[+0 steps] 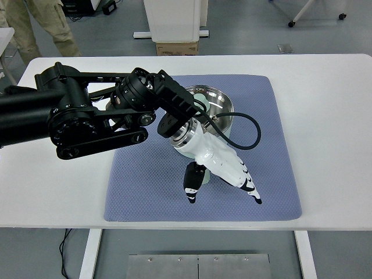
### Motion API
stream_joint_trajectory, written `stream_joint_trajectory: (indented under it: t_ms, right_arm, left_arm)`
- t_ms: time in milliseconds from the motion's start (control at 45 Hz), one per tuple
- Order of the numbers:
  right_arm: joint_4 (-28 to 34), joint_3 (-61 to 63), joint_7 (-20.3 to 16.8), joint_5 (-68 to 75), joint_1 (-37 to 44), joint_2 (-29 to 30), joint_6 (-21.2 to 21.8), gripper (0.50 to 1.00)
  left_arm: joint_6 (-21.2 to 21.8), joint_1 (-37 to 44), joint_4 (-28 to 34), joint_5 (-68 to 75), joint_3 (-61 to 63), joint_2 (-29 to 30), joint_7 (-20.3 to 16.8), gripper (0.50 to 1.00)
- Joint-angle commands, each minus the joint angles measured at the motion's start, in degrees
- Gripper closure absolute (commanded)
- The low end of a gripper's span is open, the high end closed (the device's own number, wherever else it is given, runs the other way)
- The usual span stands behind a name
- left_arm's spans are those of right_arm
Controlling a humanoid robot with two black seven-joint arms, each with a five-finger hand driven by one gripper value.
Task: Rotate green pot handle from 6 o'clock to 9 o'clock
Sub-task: 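Push the mint-green handle sideways with the left hand, turning the pot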
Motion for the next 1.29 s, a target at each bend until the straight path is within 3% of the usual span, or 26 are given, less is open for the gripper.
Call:
stream_joint_trajectory:
  t_ms: [0, 133, 1268]
  right_arm:
    - [0.0, 0.0, 0.0, 0.0, 0.0, 0.0, 0.02, 0.5]
    - [0.0, 0.0, 0.0, 0.0, 0.0, 0.0, 0.02, 0.5]
    - [0.0, 0.0, 0.0, 0.0, 0.0, 0.0, 0.02, 0.5]
  left_arm:
    - [-0.01, -1.01, -0.08, 0.17, 2.28, 1.06, -0.55, 0.5]
    - [-0.01, -2.51, -0.26, 0.25, 5.98, 2.11, -1.96, 0.5]
    - [0.28, -9.8, -2.28, 3.24, 17.93, 2.99, -1.88, 0.5]
